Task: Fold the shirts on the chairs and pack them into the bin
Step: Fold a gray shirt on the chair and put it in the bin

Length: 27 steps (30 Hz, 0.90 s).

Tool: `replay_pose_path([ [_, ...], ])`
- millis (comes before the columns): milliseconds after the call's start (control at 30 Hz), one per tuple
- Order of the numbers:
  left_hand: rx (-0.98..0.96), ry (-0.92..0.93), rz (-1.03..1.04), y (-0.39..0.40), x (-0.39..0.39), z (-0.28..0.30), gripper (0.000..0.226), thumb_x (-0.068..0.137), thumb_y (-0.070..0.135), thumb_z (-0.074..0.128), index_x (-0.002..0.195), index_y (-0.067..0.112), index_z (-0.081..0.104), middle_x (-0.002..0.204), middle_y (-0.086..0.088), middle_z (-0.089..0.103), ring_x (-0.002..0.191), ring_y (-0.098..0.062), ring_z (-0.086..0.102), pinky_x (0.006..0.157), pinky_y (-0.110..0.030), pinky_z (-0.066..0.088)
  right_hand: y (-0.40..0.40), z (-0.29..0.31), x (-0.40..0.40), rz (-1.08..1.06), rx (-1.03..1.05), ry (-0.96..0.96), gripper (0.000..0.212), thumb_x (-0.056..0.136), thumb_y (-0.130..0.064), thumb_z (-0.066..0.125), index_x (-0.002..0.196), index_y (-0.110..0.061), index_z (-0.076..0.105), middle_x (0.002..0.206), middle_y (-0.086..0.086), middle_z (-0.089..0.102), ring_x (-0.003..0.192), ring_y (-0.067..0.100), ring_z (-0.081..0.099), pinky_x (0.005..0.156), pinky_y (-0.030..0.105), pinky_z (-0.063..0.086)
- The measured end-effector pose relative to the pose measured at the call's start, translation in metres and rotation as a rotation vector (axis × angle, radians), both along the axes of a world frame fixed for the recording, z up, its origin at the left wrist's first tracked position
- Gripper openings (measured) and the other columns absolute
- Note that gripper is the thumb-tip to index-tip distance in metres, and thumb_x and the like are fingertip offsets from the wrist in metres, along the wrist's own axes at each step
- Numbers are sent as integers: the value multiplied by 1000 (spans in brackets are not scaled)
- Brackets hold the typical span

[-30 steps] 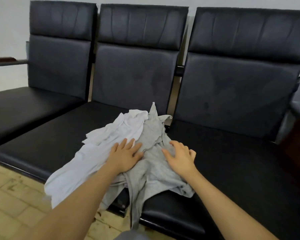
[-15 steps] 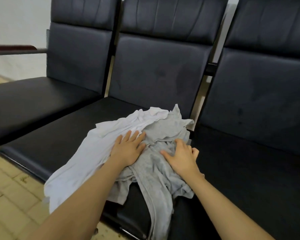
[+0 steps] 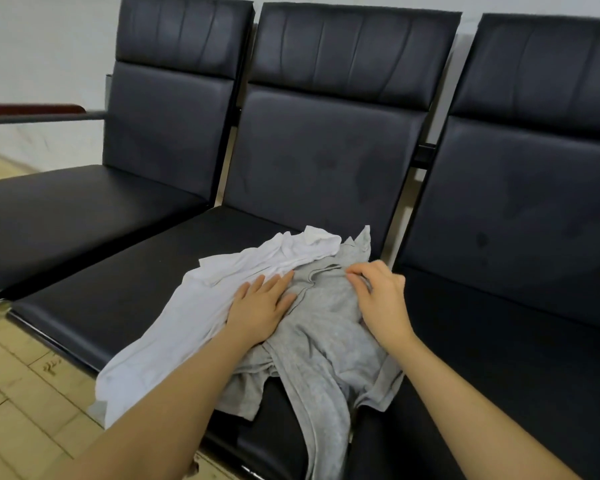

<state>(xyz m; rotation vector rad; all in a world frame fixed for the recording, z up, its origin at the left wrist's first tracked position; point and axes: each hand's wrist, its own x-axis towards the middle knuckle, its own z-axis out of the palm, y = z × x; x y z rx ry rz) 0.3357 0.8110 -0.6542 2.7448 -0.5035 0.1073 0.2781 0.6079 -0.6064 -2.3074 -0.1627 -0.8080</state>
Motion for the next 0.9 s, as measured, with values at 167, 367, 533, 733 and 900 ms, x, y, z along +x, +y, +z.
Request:
replay_pose_path([
  [167,-290,-162,60,0,-4,8,64,92,60,14,148,32,21,145,9,40,134,-14,34,109,-33,22,13,30,10,13,12,-90,11,94,-12,58,91,-16,68,91,-6,62,89,11,55,94,31,35],
  [367,-496,-239,-139,-29,-6,58,49,97,41,43,144,36,31,99,17,55,98,-8,50,92,-27,26,16,60,21,64,-51,-184,11,91,-8,60,89,-15,69,89,-2,63,87,17,59,89,37,38],
  [533,-769,-218,-77,-31,-3,56,34,98,15,48,132,19,53,114,5,62,100,9,54,88,-4,32,12,69,24,32,-103,-221,10,89,-8,60,88,-13,69,87,-2,62,86,16,58,86,25,27],
  [733,-983,-261,95,-15,8,75,29,98,17,50,125,20,59,108,-1,66,102,-14,60,94,-32,47,9,79,32,-10,-247,-206,20,93,-17,52,100,-13,71,88,-1,60,83,11,50,85,29,29],
  [900,-630,-389,184,-6,23,88,33,100,22,43,129,15,56,114,-4,63,104,-24,57,87,-40,47,7,86,37,-114,-393,-271,17,89,-17,59,79,-18,72,86,-3,55,76,17,53,79,27,18],
])
